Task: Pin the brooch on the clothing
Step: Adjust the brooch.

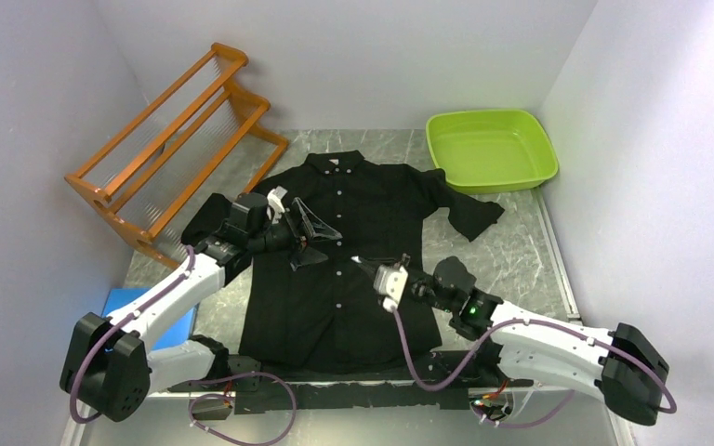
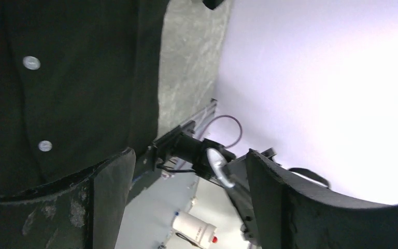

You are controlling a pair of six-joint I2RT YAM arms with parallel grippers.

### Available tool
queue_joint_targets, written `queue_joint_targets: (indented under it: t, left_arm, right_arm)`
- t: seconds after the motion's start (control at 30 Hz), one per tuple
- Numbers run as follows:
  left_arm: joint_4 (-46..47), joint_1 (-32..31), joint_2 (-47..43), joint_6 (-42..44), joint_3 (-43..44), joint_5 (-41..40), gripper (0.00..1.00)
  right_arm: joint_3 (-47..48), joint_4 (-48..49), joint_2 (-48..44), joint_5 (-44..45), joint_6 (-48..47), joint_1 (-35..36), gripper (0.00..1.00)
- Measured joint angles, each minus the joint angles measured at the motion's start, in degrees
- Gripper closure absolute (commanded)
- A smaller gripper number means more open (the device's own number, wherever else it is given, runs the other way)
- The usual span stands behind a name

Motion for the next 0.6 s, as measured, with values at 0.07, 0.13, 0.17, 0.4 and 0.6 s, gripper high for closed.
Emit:
queue_joint_targets:
  t: [0.07, 0.13, 0.17, 0.4, 0.6]
  left_arm:
    - [2.6, 0.0, 0.1, -2.3, -0.6, 2.3, 0.21]
    - [4.3, 0.0, 0.3, -4.0, -0.8, 3.9, 0.25]
    - [4.8, -0.1, 0.4, -4.4, -0.8, 4.3, 0.27]
    - [5.2, -1.9, 0.8, -5.1, 0.5, 6.1, 0.46]
    - [6.9, -4.9, 3.0, -5.1, 0.9, 7.2, 0.52]
  right_arm:
    - [-2.1, 1.6, -1.1, 1.6, -6.7, 3.1, 1.0]
    - [-4.4, 2.7, -1.8, 2.9, -14.3, 6.1, 1.0]
    - [-5.4, 3.1, -2.0, 3.4, -17.0, 7.1, 1.0]
    - [-8.7, 8.7, -1.0, 11.0, -34.0, 13.8, 1.0]
    - [-9.7, 17.3, 4.5, 17.1, -45.6, 18.1, 1.0]
